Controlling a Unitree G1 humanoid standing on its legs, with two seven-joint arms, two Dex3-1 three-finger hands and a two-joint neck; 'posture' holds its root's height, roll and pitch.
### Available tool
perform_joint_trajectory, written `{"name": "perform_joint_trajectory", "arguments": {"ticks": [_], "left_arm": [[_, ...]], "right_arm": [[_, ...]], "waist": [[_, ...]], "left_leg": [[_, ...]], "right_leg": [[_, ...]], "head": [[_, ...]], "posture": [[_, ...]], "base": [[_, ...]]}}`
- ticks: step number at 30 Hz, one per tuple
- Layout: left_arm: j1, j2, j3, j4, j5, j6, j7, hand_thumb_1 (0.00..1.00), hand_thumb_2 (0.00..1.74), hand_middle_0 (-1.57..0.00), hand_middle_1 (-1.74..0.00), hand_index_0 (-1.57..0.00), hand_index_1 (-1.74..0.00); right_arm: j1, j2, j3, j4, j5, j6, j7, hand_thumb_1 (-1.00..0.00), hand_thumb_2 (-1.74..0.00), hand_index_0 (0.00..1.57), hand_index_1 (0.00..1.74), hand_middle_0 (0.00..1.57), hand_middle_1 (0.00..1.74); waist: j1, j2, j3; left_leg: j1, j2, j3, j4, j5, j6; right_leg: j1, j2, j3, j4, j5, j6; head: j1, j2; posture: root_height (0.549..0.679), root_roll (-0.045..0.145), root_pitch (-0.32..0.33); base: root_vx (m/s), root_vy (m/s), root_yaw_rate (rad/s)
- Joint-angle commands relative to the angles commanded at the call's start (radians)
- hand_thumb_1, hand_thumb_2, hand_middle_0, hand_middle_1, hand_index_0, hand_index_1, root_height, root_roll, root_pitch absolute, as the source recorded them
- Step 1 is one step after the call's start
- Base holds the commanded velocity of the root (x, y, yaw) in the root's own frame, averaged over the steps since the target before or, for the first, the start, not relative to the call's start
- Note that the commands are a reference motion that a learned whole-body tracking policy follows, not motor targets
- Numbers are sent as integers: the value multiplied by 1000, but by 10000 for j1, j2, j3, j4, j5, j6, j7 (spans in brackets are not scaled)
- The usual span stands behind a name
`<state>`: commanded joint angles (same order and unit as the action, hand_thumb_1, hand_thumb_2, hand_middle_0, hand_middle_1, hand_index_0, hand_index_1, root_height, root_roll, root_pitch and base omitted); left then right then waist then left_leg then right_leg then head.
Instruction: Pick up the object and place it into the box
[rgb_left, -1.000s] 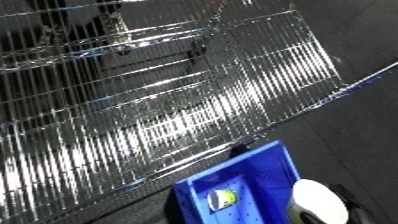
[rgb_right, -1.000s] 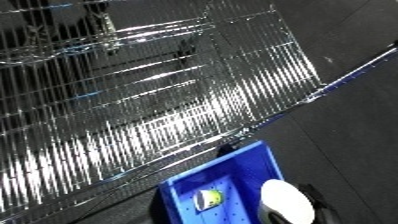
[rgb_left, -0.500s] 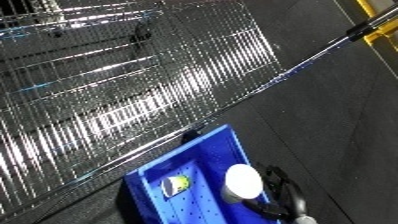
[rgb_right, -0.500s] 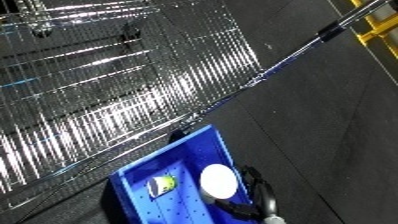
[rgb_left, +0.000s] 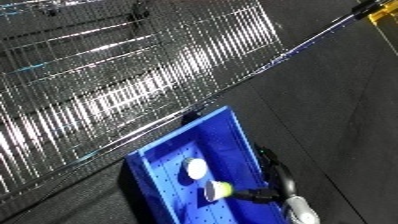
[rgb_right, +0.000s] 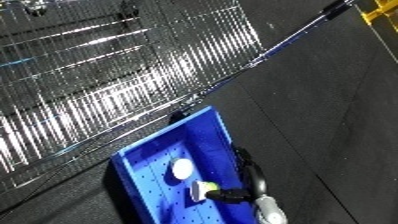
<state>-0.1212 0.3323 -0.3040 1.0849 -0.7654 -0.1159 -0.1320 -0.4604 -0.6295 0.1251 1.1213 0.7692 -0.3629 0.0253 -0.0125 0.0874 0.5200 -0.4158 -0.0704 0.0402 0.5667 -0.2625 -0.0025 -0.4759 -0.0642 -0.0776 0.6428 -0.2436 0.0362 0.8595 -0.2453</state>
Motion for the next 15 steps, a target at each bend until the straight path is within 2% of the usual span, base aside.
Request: {"name": "perform_joint_trajectory", "arguments": {"ticks": [5, 8, 10, 15], "left_arm": [[-3, 80, 86, 2, 210, 54, -74, 0, 0, 0, 0, 0, 0], [-41, 145, 108, -24, 278, 116, -89, 0, 0, 0, 0, 0, 0], [-126, 273, 178, -88, 394, 242, -113, 0, 0, 0, 0, 0, 0], [-356, 421, 280, -122, 533, 484, -101, 0, 0, 0, 0, 0, 0]], "right_arm": [[42, 104, 388, -244, -218, 75, 984, 0, 0, 0, 0, 0, 0], [42, 136, 560, -416, -382, 96, 1186, 0, 0, 0, 0, 0, 0], [35, 216, 772, -782, -640, 237, 1393, 0, 0, 0, 0, 0, 0], [-85, 398, 1140, -1296, -1006, 660, 1626, 0, 0, 0, 0, 0, 0]], "waist": [[78, -87, 0], [110, -133, -2], [155, -213, -20], [231, -310, -78]], "left_leg": [[-3, 8, -43, 97, -31, -20], [-5, 17, -52, 147, -48, -24], [-11, 22, -64, 183, -49, -34], [-34, 52, -97, 181, 18, -59]], "right_leg": [[45, -10, -36, 137, -101, -31], [68, -15, -47, 162, -128, -40], [97, -11, -64, 159, -152, -49], [116, 12, -99, 146, -183, -42]], "head": [[-1098, -402], [-1852, -531], [-2988, -604], [-4523, -715]], "posture": [[646, 68, 60], [646, 69, 59], [647, 70, 59], [647, 68, 62]], "base": [[12, -23, 66], [7, -35, 75], [1, -44, 97], [3, -39, 82]]}}
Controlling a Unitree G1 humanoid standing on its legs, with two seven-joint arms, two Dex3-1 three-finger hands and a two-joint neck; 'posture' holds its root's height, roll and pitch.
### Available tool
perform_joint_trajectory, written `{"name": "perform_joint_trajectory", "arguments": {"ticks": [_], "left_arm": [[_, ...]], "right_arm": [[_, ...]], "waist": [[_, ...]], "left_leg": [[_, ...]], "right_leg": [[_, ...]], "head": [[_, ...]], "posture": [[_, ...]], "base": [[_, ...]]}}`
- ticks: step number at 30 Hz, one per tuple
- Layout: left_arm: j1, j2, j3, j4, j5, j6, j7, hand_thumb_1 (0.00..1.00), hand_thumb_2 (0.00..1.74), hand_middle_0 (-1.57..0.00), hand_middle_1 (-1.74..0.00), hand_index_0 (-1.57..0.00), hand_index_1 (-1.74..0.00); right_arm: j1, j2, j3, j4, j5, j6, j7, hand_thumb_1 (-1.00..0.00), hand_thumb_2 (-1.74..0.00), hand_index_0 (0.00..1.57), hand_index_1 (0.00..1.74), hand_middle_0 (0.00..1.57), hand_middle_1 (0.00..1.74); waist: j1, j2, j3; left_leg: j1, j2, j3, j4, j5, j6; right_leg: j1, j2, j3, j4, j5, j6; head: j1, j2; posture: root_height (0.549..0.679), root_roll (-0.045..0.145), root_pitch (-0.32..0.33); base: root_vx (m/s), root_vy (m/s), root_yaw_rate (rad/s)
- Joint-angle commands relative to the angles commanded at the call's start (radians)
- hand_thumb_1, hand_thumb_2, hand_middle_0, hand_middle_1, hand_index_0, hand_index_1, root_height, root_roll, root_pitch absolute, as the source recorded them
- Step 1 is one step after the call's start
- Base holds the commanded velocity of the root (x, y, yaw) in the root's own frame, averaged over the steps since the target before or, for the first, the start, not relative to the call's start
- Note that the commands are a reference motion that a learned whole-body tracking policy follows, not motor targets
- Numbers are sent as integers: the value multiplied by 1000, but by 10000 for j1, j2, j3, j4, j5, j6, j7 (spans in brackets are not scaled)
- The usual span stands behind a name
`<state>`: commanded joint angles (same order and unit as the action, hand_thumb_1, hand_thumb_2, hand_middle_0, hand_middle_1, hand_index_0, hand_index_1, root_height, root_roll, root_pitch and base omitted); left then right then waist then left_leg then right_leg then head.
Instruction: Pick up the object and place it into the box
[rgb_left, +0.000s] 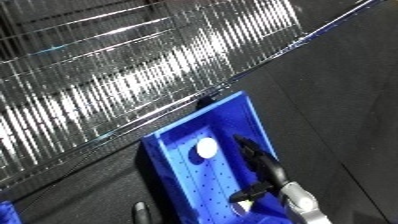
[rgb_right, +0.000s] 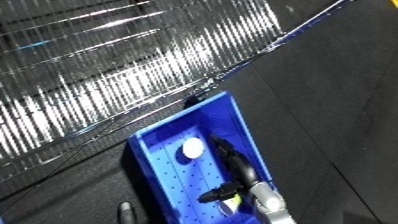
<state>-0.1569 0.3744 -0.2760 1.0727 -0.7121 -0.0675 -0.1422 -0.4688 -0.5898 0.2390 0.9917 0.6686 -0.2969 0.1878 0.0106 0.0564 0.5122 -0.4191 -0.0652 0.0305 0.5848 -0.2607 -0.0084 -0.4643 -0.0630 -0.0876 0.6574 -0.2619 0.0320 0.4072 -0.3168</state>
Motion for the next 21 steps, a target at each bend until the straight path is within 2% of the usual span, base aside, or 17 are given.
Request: {"name": "perform_joint_trajectory", "arguments": {"ticks": [6, 13, 16, 21], "left_arm": [[-249, 46, 49, 179, 146, 114, -16, 0, 0, 0, 0, 0, 0], [-478, 138, -3, 314, 424, 104, -127, 0, 0, 0, 0, 0, 0], [-555, 184, -72, 309, 593, 68, -189, 0, 0, 0, 0, 0, 0], [-554, 191, -168, 189, 699, 2, -262, 0, 0, 0, 0, 0, 0]], "right_arm": [[-287, 273, 441, -248, -448, 609, -2, 0, 0, 0, 0, 0, 0], [-450, 563, 754, -297, -839, 1467, -134, 0, 0, 0, 0, 0, 0], [-447, 682, 873, -300, -943, 1655, -584, 0, 0, 0, 0, 0, 0], [-288, 821, 1026, -602, -1187, 1686, -1476, 0, 0, 0, 0, 0, 0]], "waist": [[136, -60, -39], [361, -52, -70], [482, -44, -83], [641, -46, -51]], "left_leg": [[-129, 78, -78, 84, 90, -29], [-285, 136, -214, 13, 312, -61], [-345, 118, -277, 17, 375, -72], [-475, 44, -386, 194, 364, -72]], "right_leg": [[-32, -37, -67, 106, -81, -5], [-129, -130, -214, 367, -230, -10], [-140, -192, -300, 370, -215, 13], [-151, -281, -393, 332, -131, 73]], "head": [[-1785, 348], [-3677, 829], [-4575, 966], [-5805, 1252]], "posture": [[646, 64, 63], [643, 61, 66], [644, 62, 68], [644, 62, 66]], "base": [[19, -36, 73], [19, -46, 170], [22, -63, 335], [32, -39, 250]]}}
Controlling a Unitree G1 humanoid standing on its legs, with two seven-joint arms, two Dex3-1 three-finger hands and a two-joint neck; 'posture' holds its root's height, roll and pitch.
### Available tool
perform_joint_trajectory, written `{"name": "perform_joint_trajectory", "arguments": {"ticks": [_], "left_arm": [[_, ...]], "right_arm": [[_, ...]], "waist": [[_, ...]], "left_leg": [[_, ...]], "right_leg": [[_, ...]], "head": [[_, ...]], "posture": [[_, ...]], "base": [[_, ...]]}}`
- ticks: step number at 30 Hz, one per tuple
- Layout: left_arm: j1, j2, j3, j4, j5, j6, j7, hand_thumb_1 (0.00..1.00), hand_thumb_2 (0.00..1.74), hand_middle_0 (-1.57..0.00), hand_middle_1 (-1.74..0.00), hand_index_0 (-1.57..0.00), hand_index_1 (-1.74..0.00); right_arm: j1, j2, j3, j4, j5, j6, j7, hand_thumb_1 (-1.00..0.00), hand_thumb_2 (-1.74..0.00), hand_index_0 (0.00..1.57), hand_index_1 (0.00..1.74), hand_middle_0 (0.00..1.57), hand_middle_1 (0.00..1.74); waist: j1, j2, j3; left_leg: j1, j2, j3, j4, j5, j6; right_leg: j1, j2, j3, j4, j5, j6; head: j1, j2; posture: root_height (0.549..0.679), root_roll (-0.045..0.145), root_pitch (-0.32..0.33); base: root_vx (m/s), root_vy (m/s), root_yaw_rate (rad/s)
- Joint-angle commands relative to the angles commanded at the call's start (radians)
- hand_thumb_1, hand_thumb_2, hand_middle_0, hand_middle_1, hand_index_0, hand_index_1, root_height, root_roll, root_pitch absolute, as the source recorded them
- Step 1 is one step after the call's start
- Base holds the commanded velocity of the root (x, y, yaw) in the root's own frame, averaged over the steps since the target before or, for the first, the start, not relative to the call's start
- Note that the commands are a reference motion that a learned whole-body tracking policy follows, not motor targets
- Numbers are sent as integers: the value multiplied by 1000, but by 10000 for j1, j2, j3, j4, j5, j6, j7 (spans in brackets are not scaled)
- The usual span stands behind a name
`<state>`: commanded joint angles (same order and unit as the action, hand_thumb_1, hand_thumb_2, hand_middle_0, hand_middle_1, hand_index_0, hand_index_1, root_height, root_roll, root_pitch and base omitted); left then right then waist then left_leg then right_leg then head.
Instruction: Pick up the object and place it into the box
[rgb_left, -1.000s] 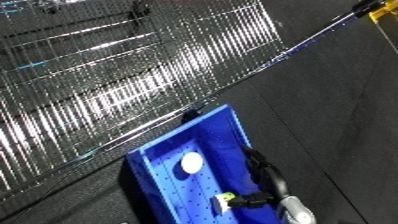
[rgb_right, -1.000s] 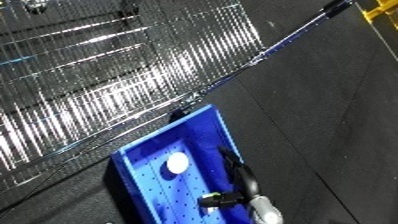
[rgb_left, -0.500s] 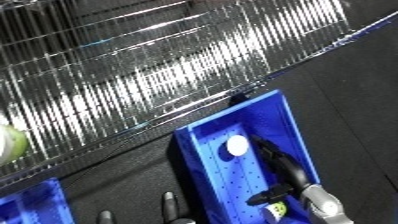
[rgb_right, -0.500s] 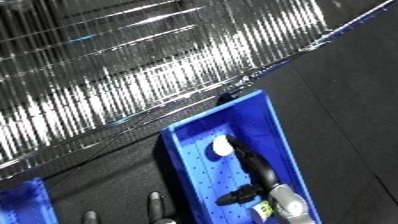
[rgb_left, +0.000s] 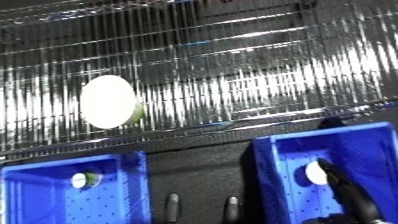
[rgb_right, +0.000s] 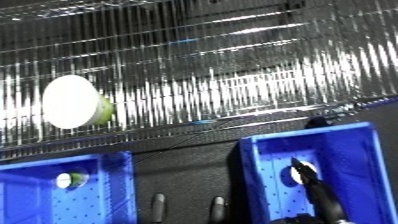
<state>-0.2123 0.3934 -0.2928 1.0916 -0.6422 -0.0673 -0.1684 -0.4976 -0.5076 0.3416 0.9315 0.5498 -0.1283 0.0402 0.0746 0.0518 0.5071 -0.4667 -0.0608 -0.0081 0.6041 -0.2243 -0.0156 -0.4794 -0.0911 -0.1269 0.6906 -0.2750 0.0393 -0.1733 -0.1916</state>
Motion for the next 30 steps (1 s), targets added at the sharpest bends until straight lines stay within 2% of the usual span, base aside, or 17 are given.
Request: {"name": "perform_joint_trajectory", "arguments": {"ticks": [5, 12, 16, 21, 23, 24, 25, 26, 27, 30], "left_arm": [[1, -68, -45, -146, -105, -182, -20, 0, 0, 0, 0, 0, 0], [-122, -123, -30, -472, -376, -927, -11, 0, 0, 0, 0, 0, 0], [-81, 67, -25, -1428, -760, -1625, 100, 0, 0, 0, 0, 0, 0], [251, 238, 37, -3000, -1709, -1766, 91, 0, 0, 0, 0, 0, 0], [574, 470, 36, -4494, -1990, -1880, -11, 0, 0, 0, 0, 0, 0], [574, 470, 36, -4494, -1990, -1880, -11, 0, 0, 0, 0, 0, 0], [761, 754, 31, -5644, -2004, -1939, 29, 0, 0, 0, 0, 0, 0], [761, 754, 31, -5644, -2004, -1939, 29, 0, 0, 0, 0, 0, 0], [921, 1060, 82, -6740, -1977, -1990, 119, 0, 0, 0, 0, 0, 0], [1038, 1458, 268, -8018, -1934, -2084, 204, 0, 0, 0, 0, 0, 0]], "right_arm": [[146, 219, 231, -155, 142, 143, -325, 0, 0, 0, 0, 0, 0], [172, 560, 330, 582, 609, -92, -241, 0, 0, 0, 0, 0, 0], [342, 653, 337, 750, 738, -272, -187, 0, 0, 0, 0, 0, 0], [744, 644, 239, 753, 771, -495, -233, 0, 0, 0, 0, 0, 0], [1125, 545, 146, 732, 854, -662, -222, 0, 0, 0, 0, 0, 0], [1125, 545, 146, 732, 854, -662, -222, 0, 0, 0, 0, 0, 0], [1380, 480, 68, 756, 1085, -769, -191, 0, 0, 0, 0, 0, 0], [1380, 480, 68, 756, 1085, -769, -191, 0, 0, 0, 0, 0, 0], [1589, 438, -30, 815, 1310, -842, -169, 0, 0, 0, 0, 0, 0], [1764, 387, -176, 975, 1592, -907, -92, 0, 0, 0, 0, 0, 0]], "waist": [[96, -44, 72], [330, -110, 129], [484, -188, 129], [689, -226, 129], [875, -250, 129], [875, -250, 129], [1007, -247, 129], [1007, -247, 129], [1129, -228, 129], [1285, -198, 129]], "left_leg": [[-76, -55, -45, 40, 15, 32], [-202, -53, -84, 98, -24, 91], [-284, -14, -134, 110, -51, 112], [-336, -24, -242, 72, -60, 129], [-396, -68, -365, 0, -43, 162], [-396, -68, -365, 0, -43, 162], [-461, -100, -437, -26, -37, 181], [-461, -100, -437, -26, -37, 181], [-512, -133, -500, -43, -35, 192], [-538, -192, -592, -70, -41, 195]], "right_leg": [[-7, -18, -9, -81, 41, 42], [-42, -70, -102, -49, 20, 98], [-84, -105, -185, 38, 0, 133], [-70, -181, -314, 67, 2, 172], [-90, -265, -454, 38, 48, 213], [-90, -265, -454, 38, 48, 213], [-126, -325, -557, 42, 75, 242], [-126, -325, -557, 42, 75, 242], [-147, -383, -647, 50, 96, 266], [-136, -456, -757, 40, 115, 285]], "head": [[-1188, 280], [-1992, 319], [-2053, 374], [-2064, 792], [-1674, 888], [-1674, 888], [-1292, 892], [-1292, 892], [-976, 895], [-599, 865]], "posture": [[644, 58, 68], [643, 47, 75], [642, 39, 79], [642, 35, 82], [643, 32, 89], [643, 32, 89], [643, 31, 94], [643, 31, 94], [643, 30, 98], [644, 30, 102]], "base": [[24, 3, 96], [10, 13, 37], [5, 4, 52], [15, -1, 142], [0, -33, 203], [-3, -39, 210], [-10, -46, 187], [-10, -46, 187], [-9, -38, 176], [-3, -36, 171]]}}
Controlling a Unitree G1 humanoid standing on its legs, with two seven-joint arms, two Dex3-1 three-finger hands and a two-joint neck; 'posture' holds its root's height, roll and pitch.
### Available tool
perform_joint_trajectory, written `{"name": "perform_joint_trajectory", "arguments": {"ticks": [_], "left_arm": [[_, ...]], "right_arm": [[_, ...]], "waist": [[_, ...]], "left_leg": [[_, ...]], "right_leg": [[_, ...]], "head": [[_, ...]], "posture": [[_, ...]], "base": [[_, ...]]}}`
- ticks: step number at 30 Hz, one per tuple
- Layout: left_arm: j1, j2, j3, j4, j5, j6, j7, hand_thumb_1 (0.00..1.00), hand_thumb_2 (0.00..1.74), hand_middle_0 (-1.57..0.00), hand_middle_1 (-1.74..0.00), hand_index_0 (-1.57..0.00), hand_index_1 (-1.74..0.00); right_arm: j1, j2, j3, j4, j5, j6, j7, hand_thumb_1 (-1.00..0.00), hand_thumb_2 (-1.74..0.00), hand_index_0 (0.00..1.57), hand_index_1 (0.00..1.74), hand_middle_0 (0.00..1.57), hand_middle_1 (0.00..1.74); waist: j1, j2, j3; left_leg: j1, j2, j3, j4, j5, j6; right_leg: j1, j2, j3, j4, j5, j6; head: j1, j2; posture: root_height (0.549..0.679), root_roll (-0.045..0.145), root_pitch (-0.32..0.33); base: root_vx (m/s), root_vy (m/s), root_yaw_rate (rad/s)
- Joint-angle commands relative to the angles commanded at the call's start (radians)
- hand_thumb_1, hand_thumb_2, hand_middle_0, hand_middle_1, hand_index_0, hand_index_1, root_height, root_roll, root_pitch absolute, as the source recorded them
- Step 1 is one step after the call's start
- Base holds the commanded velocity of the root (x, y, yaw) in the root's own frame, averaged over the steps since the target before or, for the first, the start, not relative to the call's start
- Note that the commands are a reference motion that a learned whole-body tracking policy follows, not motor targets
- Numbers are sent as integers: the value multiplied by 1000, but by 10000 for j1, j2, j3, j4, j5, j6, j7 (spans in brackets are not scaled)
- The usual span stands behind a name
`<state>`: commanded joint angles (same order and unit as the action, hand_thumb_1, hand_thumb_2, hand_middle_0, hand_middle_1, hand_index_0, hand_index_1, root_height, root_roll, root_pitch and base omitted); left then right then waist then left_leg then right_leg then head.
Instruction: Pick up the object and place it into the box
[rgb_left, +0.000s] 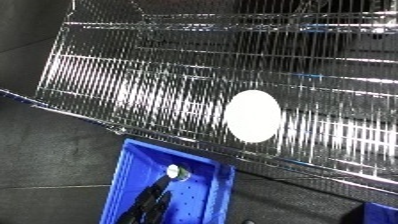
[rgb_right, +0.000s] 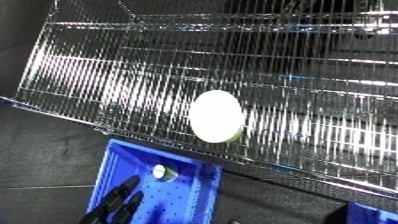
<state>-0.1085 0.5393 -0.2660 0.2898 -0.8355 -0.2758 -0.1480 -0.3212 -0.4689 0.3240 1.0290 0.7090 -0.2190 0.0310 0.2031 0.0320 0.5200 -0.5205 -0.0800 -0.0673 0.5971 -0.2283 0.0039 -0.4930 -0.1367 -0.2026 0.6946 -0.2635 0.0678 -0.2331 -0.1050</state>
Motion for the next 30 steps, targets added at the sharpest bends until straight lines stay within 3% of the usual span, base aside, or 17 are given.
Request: {"name": "perform_joint_trajectory", "arguments": {"ticks": [7, 15, 19, 23, 30], "left_arm": [[192, 539, 786, -2000, -218, -841, -208, 0, 0, 0, 0, 0, 0], [-34, 626, 1161, -3021, 69, -1404, -477, 0, 0, 0, 0, 0, 0], [-600, 606, 975, -2853, 776, -1531, -42, 0, 0, 0, 0, 0, 0], [-1376, 562, 640, -2370, 1769, -1733, 609, 0, 0, 0, 0, 0, 0], [-2555, 352, 227, -983, 2374, -1648, 1808, 0, 0, 0, 0, 0, 0]], "right_arm": [[248, 35, -278, 409, 464, -215, 307, 0, 0, 0, 0, 0, 0], [292, 284, -368, 772, 804, -330, 600, 0, 0, 0, 0, 0, 0], [181, 408, -325, 894, 887, -247, 737, 0, 0, 0, 0, 0, 0], [52, 475, -232, 944, 871, -106, 904, 0, 0, 0, 0, 0, 0], [-248, 543, -5, 1004, 758, 75, 1251, 0, 0, 0, 0, 0, 0]], "waist": [[279, -24, 0], [414, -192, 0], [321, -369, 0], [117, -574, 0], [-336, -944, 0]], "left_leg": [[56, -126, -172, -54, -50, -21], [118, -144, -249, -123, -50, -47], [154, -84, -200, -114, -90, -43], [170, 9, -89, -43, -147, -33], [235, 266, 160, 216, -292, -37]], "right_leg": [[137, -99, -184, -73, -10, -11], [233, -105, -249, -103, -1, -33], [238, -27, -160, -97, 14, -15], [226, 119, 6, -102, 45, -6], [233, 353, 321, -71, 99, 17]], "head": [[652, -111], [816, -394], [432, -524], [-216, -649], [-1226, -839]], "posture": [[646, 30, 104], [647, 27, 100], [646, 24, 96], [645, 20, 91], [644, 11, 77]], "base": [[6, -41, 121], [9, -35, 33], [9, -9, -117], [3, 10, -220], [6, 28, -254]]}}
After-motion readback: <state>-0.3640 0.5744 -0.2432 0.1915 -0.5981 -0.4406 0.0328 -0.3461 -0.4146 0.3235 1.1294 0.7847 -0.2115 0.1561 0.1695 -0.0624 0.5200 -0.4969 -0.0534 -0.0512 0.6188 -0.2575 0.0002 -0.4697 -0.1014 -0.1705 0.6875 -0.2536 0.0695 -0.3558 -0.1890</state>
